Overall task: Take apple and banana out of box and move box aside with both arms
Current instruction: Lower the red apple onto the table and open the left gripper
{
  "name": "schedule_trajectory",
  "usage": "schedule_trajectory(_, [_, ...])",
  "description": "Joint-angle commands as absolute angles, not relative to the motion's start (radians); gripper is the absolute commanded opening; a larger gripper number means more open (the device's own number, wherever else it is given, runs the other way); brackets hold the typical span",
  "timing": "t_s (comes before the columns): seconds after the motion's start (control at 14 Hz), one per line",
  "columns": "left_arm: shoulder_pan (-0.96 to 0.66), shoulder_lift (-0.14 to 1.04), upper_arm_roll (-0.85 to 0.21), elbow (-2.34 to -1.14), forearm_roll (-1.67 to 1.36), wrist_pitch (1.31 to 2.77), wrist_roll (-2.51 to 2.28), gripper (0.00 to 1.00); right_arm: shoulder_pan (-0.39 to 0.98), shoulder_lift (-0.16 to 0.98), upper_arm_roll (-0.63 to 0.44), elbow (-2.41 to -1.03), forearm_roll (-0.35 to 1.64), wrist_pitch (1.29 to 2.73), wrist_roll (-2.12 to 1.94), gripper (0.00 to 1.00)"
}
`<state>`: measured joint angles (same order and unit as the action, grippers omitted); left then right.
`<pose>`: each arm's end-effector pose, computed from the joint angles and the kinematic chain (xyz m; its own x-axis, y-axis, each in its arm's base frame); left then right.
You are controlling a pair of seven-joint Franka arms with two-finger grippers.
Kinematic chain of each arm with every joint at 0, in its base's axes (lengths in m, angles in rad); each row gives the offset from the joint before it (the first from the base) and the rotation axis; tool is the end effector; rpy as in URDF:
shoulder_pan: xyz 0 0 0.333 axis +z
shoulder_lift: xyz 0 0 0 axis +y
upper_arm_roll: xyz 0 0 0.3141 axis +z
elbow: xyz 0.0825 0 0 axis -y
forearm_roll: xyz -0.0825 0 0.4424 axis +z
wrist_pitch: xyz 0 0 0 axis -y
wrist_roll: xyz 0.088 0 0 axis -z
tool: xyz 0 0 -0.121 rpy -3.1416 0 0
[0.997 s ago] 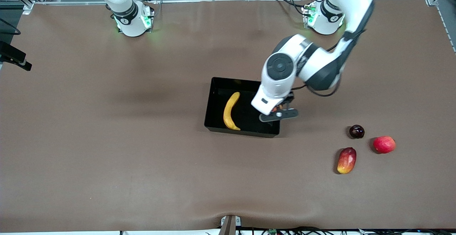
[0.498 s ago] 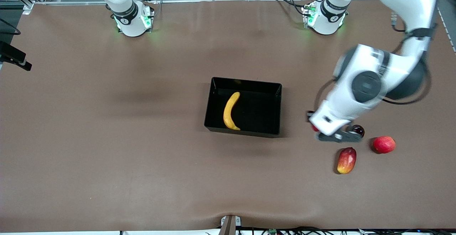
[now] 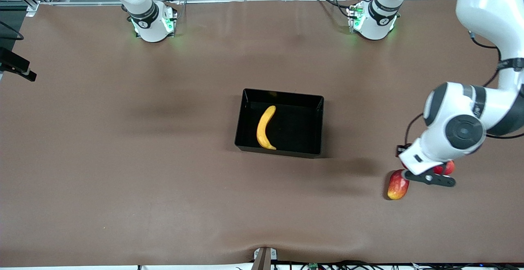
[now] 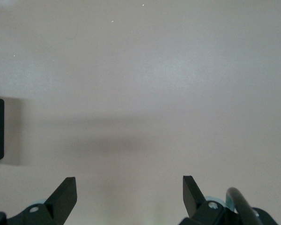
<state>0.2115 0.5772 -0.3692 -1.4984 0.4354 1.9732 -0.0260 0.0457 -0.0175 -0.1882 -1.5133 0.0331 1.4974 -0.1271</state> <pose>0.7463 -0.0491 0.3039 0.9643 -0.2568 -0.0639 -0.2644 -0.9453 -0.1912 0.5946 -0.0821 0.6429 0.9999 -0.0130 0.0059 -0.0128 -0.9993 -0.0358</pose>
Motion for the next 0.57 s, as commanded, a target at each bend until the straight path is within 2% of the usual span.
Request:
schedule_trajectory(0.0, [0.271, 0.65, -0.382, -1.465, 0.483, 2.086, 0.09, 0.0, 0.04, -0.015, -0.186, -1.505, 0.032, 1.491, -0.133, 1.0])
schedule_trajectory(0.14, [0.275, 0.715, -0.358, -1.413, 0.497, 2.132, 0.109, 0.0, 0.038, -0.015, -0.186, -1.505, 0.032, 1.491, -0.133, 1.0])
schedule_trajectory(0.5, [0.275, 0.794, -0.308, -1.381, 0.489, 2.264, 0.115, 0.0, 0.04, -0.015, -0.186, -1.505, 0.032, 1.491, -0.133, 1.0])
